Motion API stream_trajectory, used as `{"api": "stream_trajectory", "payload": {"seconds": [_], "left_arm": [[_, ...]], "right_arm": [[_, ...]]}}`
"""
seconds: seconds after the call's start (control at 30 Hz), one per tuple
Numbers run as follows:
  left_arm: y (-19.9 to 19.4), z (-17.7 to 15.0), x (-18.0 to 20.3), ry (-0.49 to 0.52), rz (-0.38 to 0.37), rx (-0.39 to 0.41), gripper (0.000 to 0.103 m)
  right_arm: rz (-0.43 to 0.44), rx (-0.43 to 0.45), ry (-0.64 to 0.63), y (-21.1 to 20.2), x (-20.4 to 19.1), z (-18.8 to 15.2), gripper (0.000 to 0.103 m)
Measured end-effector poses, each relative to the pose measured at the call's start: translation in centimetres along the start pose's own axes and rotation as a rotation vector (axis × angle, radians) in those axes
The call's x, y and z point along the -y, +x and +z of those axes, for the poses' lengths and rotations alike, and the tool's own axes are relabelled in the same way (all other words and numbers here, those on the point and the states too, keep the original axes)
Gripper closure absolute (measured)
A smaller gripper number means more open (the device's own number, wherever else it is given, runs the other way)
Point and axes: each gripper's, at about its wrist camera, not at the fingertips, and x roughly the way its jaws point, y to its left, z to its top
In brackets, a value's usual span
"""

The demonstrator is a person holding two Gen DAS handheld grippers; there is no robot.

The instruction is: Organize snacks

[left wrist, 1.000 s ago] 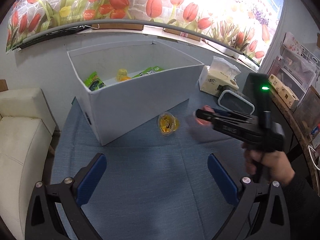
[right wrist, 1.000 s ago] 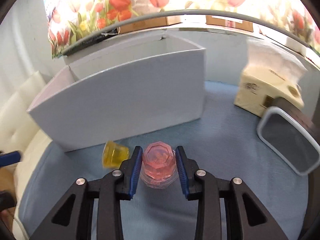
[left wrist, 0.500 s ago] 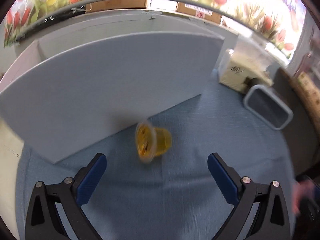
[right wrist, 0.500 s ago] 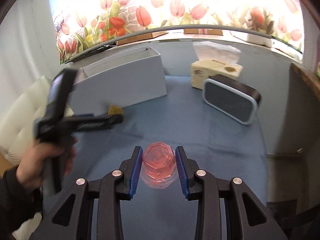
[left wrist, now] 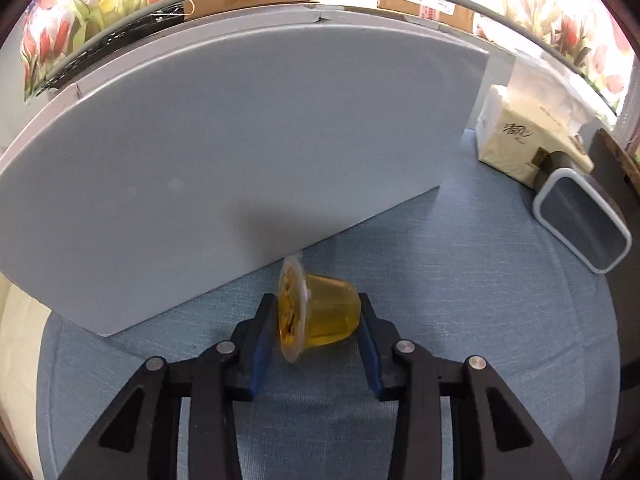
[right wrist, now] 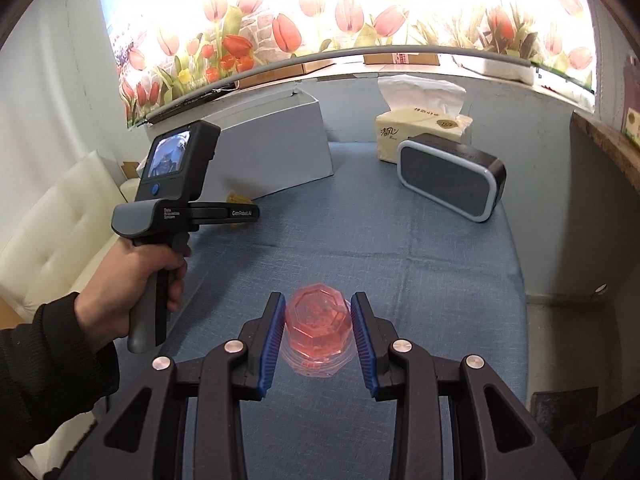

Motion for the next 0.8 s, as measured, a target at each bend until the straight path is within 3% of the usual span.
{"api": "stream_trajectory", "payload": {"seconds": [0.23,0.47,0.6,0.8], "left_arm": [[-3.0,-1.3,-2.0,0.007,-0.092,0.022,0.061],[-11.6,-2.4,-4.8,0.041,-0.194,0.115,0.061],[-15.2,-1.5,-7.5,0.03,-0.226,0.147,0.062],[-18.0,3.4,-10.7,0.019,-0.214,0.216,0.066]], "right_arm": [[0.005,-0.007,-0.016,0.3,-0.9,0.0,0.066],[0.036,0.009,-0.023,0.6,-2.0,2.2,0.066],[0.061,0.034,-0.052,1.5,-3.5,5.2,0.066],[0.086,0.078,-0.101,3.8,-6.5,11.2,0.066]]}}
